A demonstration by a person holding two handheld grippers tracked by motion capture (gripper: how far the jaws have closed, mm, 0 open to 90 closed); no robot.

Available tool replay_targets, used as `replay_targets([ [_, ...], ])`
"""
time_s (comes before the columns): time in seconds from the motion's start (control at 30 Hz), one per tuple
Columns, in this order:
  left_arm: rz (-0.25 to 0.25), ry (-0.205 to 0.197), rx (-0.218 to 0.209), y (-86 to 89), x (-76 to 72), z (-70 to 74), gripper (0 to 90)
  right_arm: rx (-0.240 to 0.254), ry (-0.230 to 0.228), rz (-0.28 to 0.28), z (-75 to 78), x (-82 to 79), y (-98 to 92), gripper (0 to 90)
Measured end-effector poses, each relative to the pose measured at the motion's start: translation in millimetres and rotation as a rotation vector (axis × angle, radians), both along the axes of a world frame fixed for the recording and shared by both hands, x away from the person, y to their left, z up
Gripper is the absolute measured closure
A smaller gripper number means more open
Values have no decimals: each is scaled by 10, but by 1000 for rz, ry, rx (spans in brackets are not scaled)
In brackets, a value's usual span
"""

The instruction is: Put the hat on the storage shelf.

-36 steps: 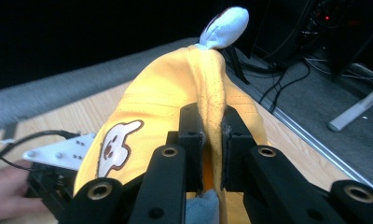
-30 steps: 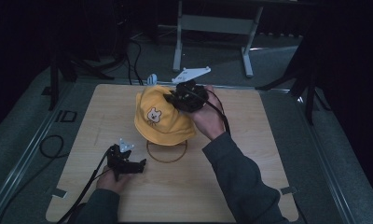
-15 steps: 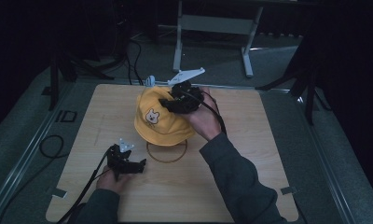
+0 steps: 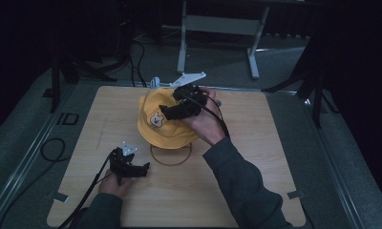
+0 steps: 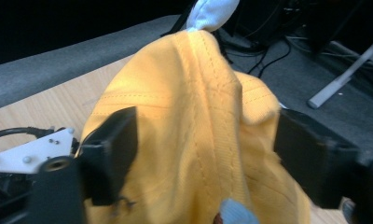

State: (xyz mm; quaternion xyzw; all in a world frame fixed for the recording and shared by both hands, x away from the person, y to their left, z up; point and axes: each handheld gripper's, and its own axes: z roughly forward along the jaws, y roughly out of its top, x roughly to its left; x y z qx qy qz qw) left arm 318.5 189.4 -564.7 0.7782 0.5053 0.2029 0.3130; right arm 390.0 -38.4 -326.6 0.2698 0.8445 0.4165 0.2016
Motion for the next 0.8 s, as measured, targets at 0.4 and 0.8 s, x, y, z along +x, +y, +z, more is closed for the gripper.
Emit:
replay_targets([
  [0.4,2,-3,1,-2,0,-2,19,62,-72,15,221,-194,-209,109],
  [0.8,0,-1,1,0,0,-1,19,123,-91,-16,273,-251,-658,130],
])
